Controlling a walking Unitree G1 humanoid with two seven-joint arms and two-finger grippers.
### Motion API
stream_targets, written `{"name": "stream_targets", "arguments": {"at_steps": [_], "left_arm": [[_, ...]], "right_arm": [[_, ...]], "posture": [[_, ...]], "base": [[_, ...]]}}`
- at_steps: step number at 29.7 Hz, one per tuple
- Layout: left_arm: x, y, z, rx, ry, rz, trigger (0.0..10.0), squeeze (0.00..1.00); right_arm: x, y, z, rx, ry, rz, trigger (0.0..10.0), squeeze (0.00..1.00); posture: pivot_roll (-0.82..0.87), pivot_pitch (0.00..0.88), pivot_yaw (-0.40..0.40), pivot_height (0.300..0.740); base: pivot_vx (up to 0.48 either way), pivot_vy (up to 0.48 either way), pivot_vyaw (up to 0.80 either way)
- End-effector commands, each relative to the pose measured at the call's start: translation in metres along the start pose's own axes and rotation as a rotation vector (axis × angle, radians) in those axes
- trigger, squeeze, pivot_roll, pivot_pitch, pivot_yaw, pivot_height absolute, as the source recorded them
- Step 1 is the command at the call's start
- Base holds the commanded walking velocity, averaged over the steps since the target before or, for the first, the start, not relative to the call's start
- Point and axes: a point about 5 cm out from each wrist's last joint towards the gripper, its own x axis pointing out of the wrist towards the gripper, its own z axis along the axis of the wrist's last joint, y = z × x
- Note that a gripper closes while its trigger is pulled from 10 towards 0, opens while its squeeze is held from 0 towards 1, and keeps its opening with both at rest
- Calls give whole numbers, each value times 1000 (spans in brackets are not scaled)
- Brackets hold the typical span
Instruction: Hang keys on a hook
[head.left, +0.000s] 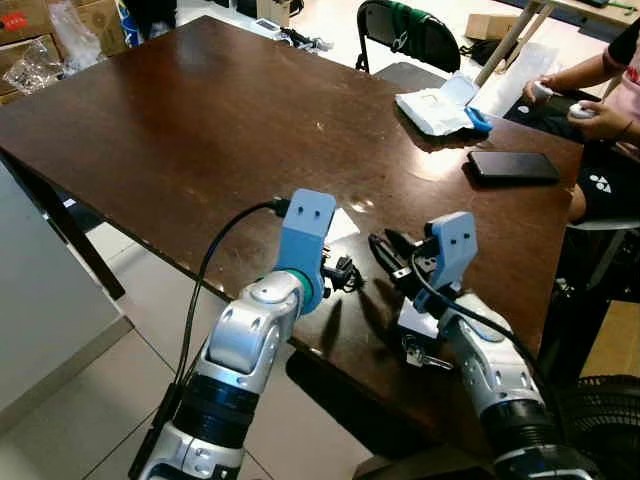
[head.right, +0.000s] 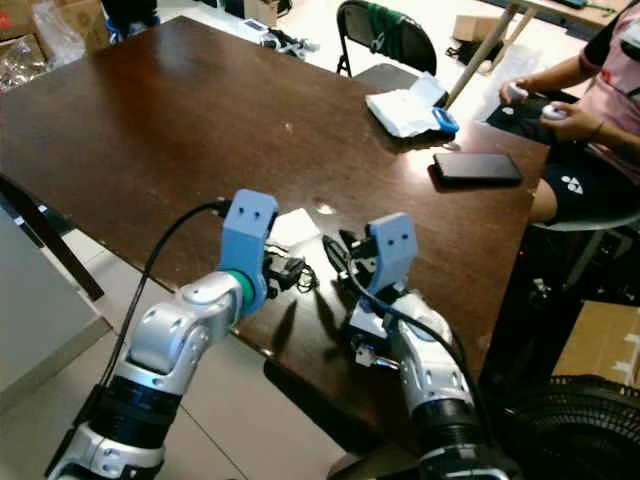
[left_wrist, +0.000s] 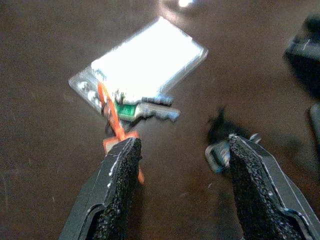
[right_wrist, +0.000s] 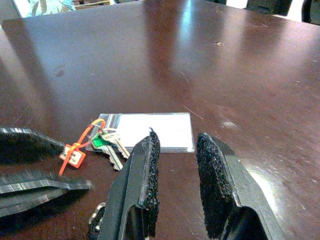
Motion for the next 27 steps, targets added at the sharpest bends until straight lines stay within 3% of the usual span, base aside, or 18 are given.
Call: {"name": "stream_targets", "arguments": {"at_steps": [1,9,20,27], "left_arm": [[7,-14,-11,20,20,15,10000,0],[19,8,-6,51,9,130,10000,0],[23,11,-9,56,13,158,10000,0],[32,1,-11,46,13,175,10000,0]], "right_arm": [[-1,2,-7,1,21,7,10000,0],[-2,1,-9,0,22,8,10000,0],[-1,3,-9,3,18,9,10000,0],[-2,3,-10,2,18,11,10000,0]], "posture": [[80,198,61,740],[76,193,60,740],[74,193,65,740],[67,196,66,740]], "base": [[0,0,0],[0,0,0],[0,0,0],[0,0,0]]}}
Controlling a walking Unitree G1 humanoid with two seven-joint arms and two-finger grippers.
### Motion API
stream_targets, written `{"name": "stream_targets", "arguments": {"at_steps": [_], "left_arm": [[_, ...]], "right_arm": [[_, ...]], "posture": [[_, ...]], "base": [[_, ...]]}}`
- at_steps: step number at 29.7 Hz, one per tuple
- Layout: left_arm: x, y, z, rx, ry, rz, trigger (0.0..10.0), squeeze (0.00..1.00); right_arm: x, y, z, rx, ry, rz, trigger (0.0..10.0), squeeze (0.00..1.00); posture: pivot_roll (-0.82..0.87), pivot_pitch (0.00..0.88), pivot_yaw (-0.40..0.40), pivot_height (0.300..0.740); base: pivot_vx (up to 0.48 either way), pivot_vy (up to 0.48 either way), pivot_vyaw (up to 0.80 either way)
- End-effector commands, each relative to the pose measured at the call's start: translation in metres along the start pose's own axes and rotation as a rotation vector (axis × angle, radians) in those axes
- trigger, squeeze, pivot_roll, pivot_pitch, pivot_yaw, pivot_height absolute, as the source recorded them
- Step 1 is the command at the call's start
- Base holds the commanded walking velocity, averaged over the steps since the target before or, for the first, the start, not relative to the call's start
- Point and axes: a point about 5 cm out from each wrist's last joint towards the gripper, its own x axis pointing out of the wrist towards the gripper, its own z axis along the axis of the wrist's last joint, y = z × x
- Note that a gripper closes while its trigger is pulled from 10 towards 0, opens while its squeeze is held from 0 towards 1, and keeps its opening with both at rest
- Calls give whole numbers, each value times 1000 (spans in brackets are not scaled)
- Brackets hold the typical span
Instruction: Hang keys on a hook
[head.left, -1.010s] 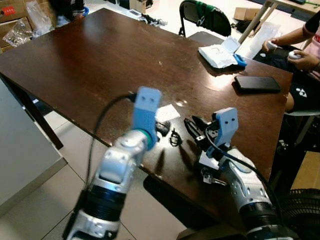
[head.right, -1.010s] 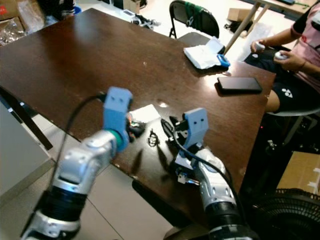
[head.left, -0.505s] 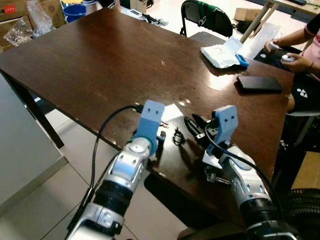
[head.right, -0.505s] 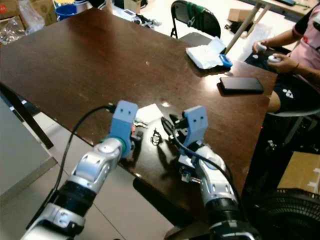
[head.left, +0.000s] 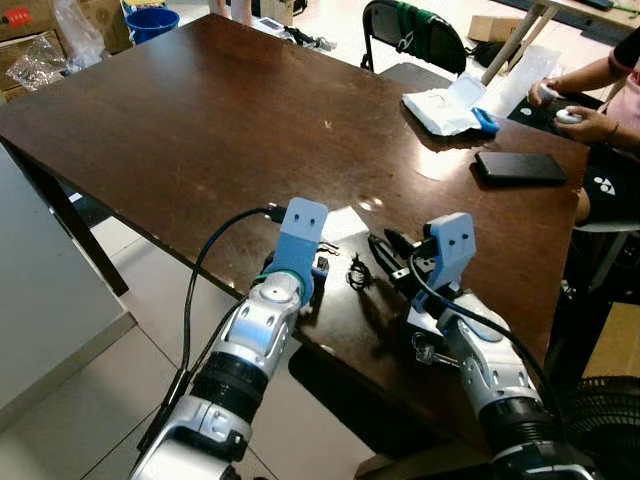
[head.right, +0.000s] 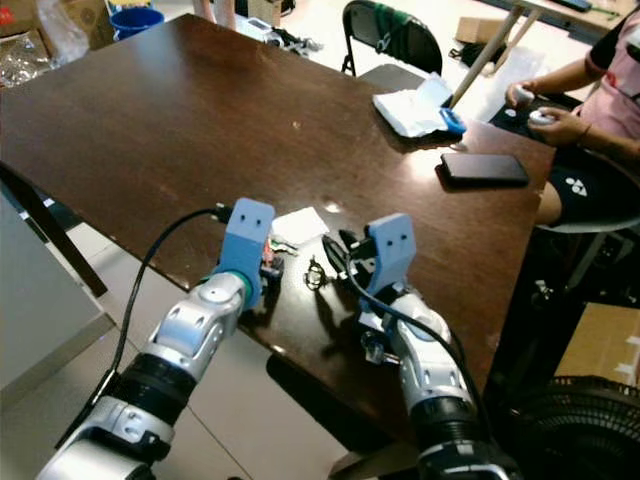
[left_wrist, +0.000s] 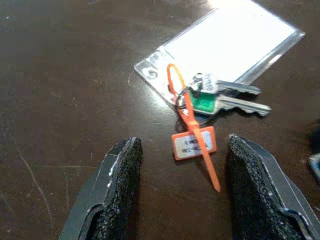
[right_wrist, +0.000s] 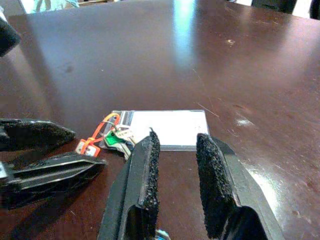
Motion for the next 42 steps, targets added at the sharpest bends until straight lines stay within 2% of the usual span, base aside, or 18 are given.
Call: {"name": "stream_targets", "arguments": {"at_steps": [1,9,10,12,13,14,15,24,25,26,27,29,32,34,36,37,41,42], "left_arm": [[0,-16,-1,-10,8,-22,10000,0],[7,-13,-1,1,9,-2,10000,0],[7,-13,-2,3,10,-2,8667,0],[7,-13,-2,3,10,-2,8667,0],[8,-13,-3,6,12,0,4118,0],[8,-13,-3,6,12,0,4118,0],[8,-12,-5,8,15,2,0,0],[10,-9,-8,-2,7,6,0,0],[10,-8,-7,-7,1,3,4196,0],[9,-9,-4,-15,-15,-5,4196,0],[8,-9,0,-28,-42,-21,10000,0],[7,-10,3,-37,-61,-32,10000,0],[-3,-7,32,-26,-227,-89,10000,0],[-8,-4,43,-18,-295,-105,10000,0],[-8,-4,43,-18,-295,-105,10000,0],[-21,4,61,8,-405,-140,10000,0],[-26,7,66,18,-435,-153,10000,0],[-31,11,67,53,-451,-174,10000,0]], "right_arm": [[-2,1,-6,0,19,6,10000,0],[-3,1,-8,0,22,5,10000,0],[-3,1,-8,1,23,4,10000,0],[-3,1,-8,1,23,4,10000,0],[-3,1,-8,1,23,3,10000,0],[-3,1,-8,1,23,3,10000,0],[-3,1,-8,1,24,3,10000,0],[-3,0,-8,2,23,3,10000,0],[-3,0,-8,2,22,3,10000,0],[-3,0,-8,1,22,3,10000,0],[-3,0,-8,1,21,2,10000,0],[-3,0,-8,1,21,2,10000,0],[-3,1,-7,-1,18,4,10000,0],[-2,1,-7,-1,15,5,10000,0],[-2,1,-7,-1,15,5,10000,0],[-1,3,-3,-4,-1,11,10000,0],[-1,3,-2,-6,-7,13,10000,0],[-1,3,-1,-21,-9,17,10000,0]], "posture": [[65,197,66,740],[60,198,68,740],[59,199,69,740],[59,199,69,740],[60,199,69,740],[60,199,69,740],[60,199,69,740],[66,198,65,740],[66,198,65,740],[66,197,64,740],[68,196,63,740],[68,196,63,740],[73,192,62,740],[76,190,63,740],[76,190,63,740],[82,188,66,740],[83,187,66,740],[82,185,66,740]], "base": [[0,0,0],[0,0,0],[0,0,0],[0,0,0],[0,0,0],[0,0,0],[0,0,0],[0,0,0],[0,0,0],[0,0,0],[0,0,0],[0,0,0],[0,0,0],[0,0,0],[0,0,0],[0,0,0],[0,0,0],[0,0,0]]}}
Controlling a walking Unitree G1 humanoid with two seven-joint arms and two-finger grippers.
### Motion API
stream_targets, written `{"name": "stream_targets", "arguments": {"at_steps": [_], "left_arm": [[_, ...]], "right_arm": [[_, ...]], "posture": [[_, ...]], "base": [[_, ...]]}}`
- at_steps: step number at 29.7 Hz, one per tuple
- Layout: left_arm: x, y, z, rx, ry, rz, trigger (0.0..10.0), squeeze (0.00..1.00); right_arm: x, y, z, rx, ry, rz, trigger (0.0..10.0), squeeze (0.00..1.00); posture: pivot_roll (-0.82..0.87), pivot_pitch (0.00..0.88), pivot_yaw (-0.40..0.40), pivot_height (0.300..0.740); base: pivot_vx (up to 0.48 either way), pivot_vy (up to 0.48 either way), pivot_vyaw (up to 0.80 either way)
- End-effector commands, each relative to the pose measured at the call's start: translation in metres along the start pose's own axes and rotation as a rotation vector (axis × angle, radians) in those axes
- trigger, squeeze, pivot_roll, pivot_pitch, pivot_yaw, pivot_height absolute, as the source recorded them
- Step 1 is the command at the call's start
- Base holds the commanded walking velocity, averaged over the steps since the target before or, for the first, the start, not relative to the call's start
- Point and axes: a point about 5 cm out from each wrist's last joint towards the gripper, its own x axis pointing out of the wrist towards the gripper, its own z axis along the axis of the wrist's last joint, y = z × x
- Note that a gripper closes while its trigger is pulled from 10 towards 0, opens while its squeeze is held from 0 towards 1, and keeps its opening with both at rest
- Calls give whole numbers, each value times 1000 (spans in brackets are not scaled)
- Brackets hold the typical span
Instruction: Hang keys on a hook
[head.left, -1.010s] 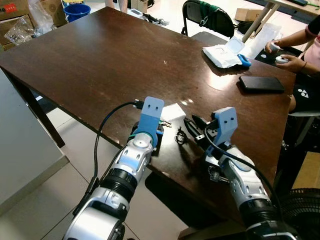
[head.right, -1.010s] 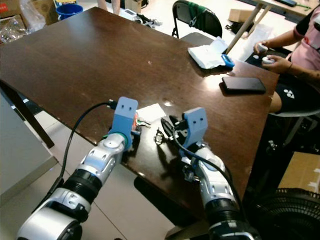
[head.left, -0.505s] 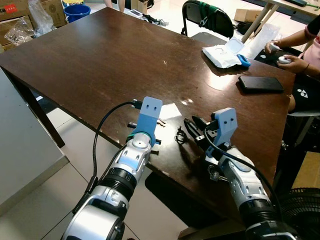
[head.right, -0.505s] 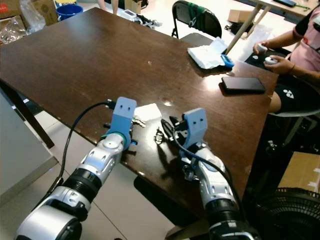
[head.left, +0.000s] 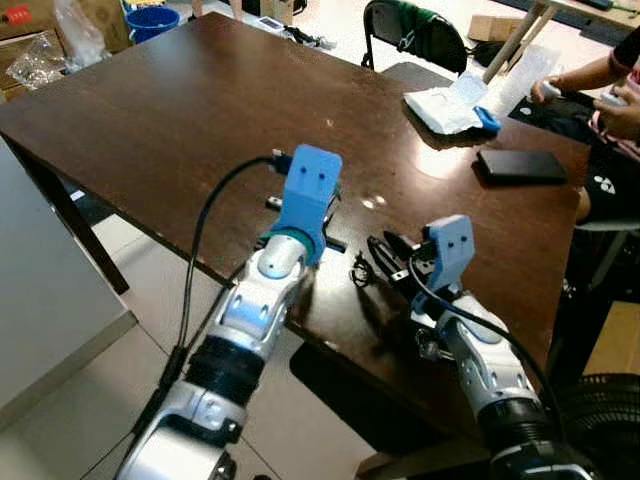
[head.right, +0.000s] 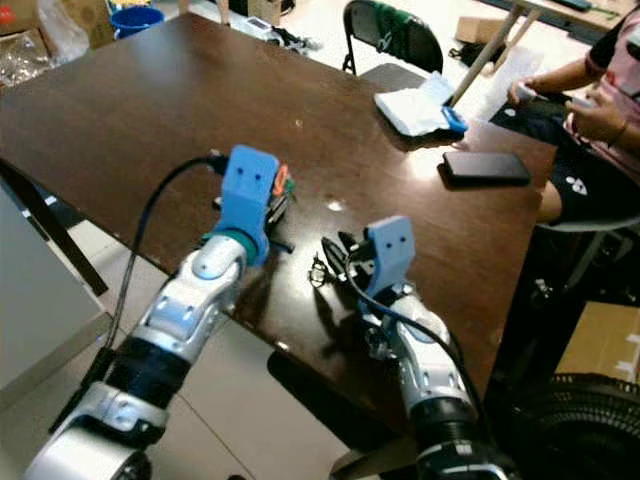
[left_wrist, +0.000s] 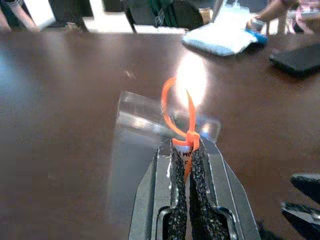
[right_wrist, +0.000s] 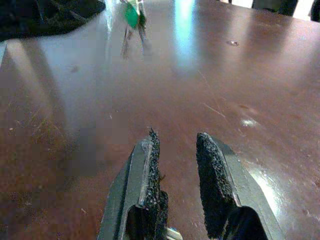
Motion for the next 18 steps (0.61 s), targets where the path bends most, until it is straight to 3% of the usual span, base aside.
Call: {"name": "stream_targets", "arguments": {"at_steps": [1,5,10,11,12,13,14,18], "left_arm": [[-4,-4,-2,13,10,-35,10000,0],[-17,2,-17,107,81,-99,10000,0],[-21,0,-22,102,113,-115,10000,0],[-23,-1,-21,96,116,-123,10000,0],[-25,-2,-20,90,115,-130,10000,0],[-25,-2,-20,90,115,-130,10000,0],[-27,-3,-18,85,113,-139,10000,0],[-30,-5,-16,78,113,-158,10000,0]], "right_arm": [[-2,2,-2,-13,7,11,10000,0],[-4,-5,-10,-58,77,-2,10000,0],[-3,-2,-14,-72,136,85,10000,0],[-3,0,-15,-84,153,127,10000,133],[-4,0,-14,-87,162,154,10000,686],[-4,0,-14,-87,162,154,10000,686],[-5,-1,-13,-90,163,160,10000,1000],[-13,-7,-16,-89,182,138,10000,1000]], "posture": [[82,185,66,740],[84,177,66,740],[81,168,59,740],[81,167,56,740],[81,167,55,740],[81,167,55,740],[79,167,54,740],[73,167,57,740]], "base": [[0,0,0],[0,0,0],[0,0,0],[0,0,0],[0,0,0],[0,0,0],[0,0,0],[0,0,0]]}}
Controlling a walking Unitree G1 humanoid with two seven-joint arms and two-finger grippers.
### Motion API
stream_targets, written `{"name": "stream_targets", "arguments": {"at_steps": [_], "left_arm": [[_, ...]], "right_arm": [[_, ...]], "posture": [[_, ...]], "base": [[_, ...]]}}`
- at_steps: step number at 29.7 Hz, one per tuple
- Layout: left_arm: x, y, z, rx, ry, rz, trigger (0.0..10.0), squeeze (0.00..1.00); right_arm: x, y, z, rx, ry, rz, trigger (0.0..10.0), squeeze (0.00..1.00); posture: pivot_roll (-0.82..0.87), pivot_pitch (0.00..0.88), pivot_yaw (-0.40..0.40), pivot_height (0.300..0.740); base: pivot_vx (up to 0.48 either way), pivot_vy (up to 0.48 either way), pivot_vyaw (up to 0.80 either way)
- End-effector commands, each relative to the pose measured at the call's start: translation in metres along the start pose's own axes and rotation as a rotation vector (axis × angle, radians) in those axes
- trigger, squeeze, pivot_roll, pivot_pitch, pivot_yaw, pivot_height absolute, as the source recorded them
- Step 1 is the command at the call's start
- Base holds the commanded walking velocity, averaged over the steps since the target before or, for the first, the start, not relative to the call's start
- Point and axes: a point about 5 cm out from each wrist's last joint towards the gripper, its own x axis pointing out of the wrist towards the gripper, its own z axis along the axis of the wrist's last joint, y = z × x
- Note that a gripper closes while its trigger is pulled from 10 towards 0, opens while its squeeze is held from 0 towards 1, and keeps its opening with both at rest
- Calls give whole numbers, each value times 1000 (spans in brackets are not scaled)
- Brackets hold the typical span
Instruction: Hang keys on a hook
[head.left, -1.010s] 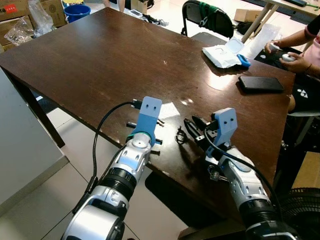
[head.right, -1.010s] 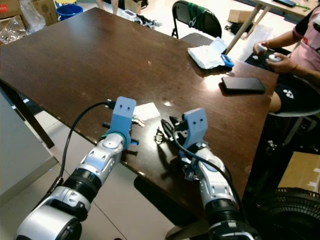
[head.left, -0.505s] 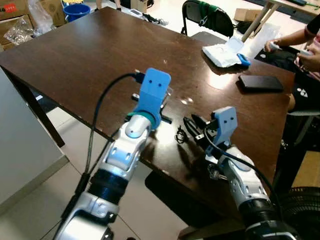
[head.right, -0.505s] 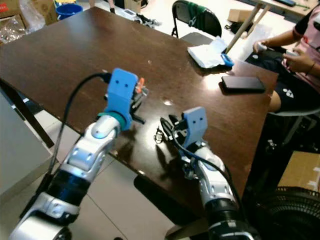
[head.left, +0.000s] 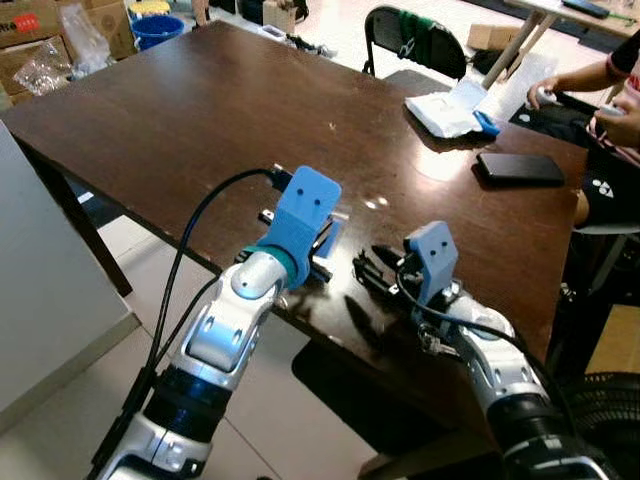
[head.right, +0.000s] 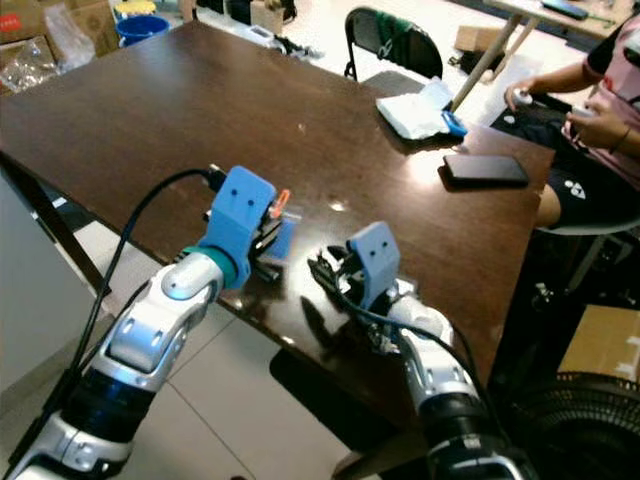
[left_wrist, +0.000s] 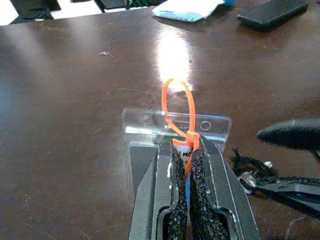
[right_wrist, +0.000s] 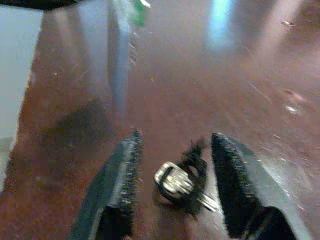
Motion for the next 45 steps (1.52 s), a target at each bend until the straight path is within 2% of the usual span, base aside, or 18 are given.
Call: {"name": "stream_targets", "arguments": {"at_steps": [1,2,6,10,14,19,31,45], "left_arm": [[-3,-6,-3,-11,17,-32,10000,0],[-3,-6,-3,-10,18,-36,10000,0],[-4,-6,-2,-6,23,-42,10000,0],[-4,-7,-1,-7,26,-44,10000,0],[-5,-8,-1,-11,35,-50,10000,0],[-6,-8,-1,-12,42,-48,10000,0],[-8,-6,-3,-19,64,-34,10000,0],[-9,-5,-3,-26,74,-29,10000,0]], "right_arm": [[-6,1,-9,16,36,-2,10000,1000],[-7,2,-13,23,49,4,10000,0],[-9,5,-19,35,69,14,10000,0],[-15,-2,-25,76,77,-64,10000,0],[-19,-9,-30,166,72,-136,10000,0],[-13,-7,-30,213,62,-126,10000,0],[3,3,-26,240,67,-56,10000,0],[2,4,-37,272,119,-82,10000,0]], "posture": [[73,167,57,740],[73,171,58,740],[74,171,57,740],[70,176,60,740],[67,177,68,740],[77,180,70,740],[86,189,69,740],[90,193,71,740]], "base": [[0,0,0],[0,0,0],[0,0,0],[0,0,0],[0,0,0],[0,0,0],[0,0,0],[0,0,0]]}}
